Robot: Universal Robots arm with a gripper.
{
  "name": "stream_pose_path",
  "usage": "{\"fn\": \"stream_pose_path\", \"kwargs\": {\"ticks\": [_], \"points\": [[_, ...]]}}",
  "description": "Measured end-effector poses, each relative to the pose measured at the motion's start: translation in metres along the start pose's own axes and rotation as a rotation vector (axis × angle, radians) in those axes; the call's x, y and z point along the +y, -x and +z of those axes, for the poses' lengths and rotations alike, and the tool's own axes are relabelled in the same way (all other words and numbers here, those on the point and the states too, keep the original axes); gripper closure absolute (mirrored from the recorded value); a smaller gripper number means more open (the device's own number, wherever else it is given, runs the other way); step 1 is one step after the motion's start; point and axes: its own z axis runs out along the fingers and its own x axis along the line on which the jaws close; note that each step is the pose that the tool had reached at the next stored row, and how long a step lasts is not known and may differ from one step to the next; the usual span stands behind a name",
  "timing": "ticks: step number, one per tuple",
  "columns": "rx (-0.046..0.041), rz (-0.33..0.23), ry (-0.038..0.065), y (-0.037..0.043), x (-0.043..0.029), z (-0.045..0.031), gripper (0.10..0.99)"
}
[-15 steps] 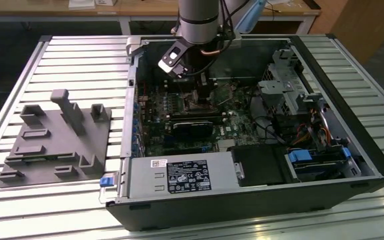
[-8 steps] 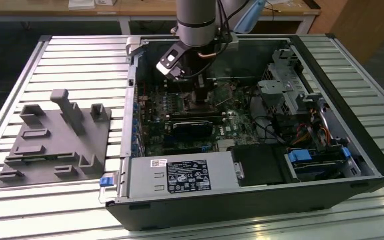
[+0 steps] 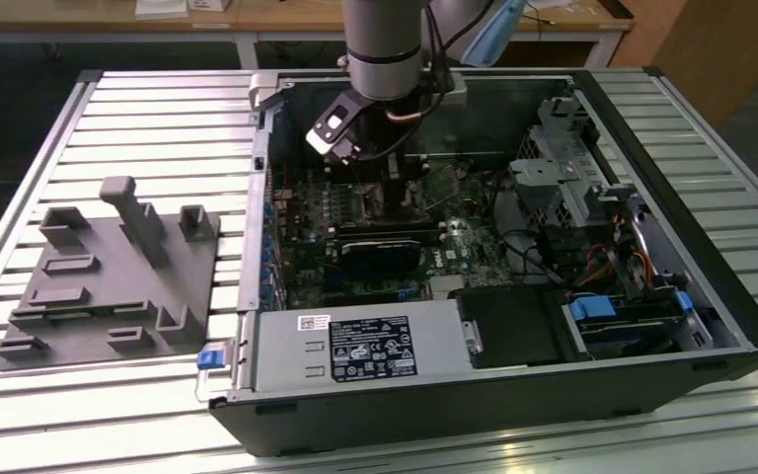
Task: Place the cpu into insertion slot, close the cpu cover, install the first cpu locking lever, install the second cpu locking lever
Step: 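Place the cpu into insertion slot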
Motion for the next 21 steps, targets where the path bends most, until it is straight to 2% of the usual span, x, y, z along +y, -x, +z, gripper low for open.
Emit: {"fn": "stream_pose_path", "kwargs": {"ticks": [6,21], "points": [[-0.0002,0.002,0.002,-0.0003,-0.001,0.0063,0.545],[0.0035,-0.033,0.003,-0.0011,-0.0043,0.0097,0.545]]}}
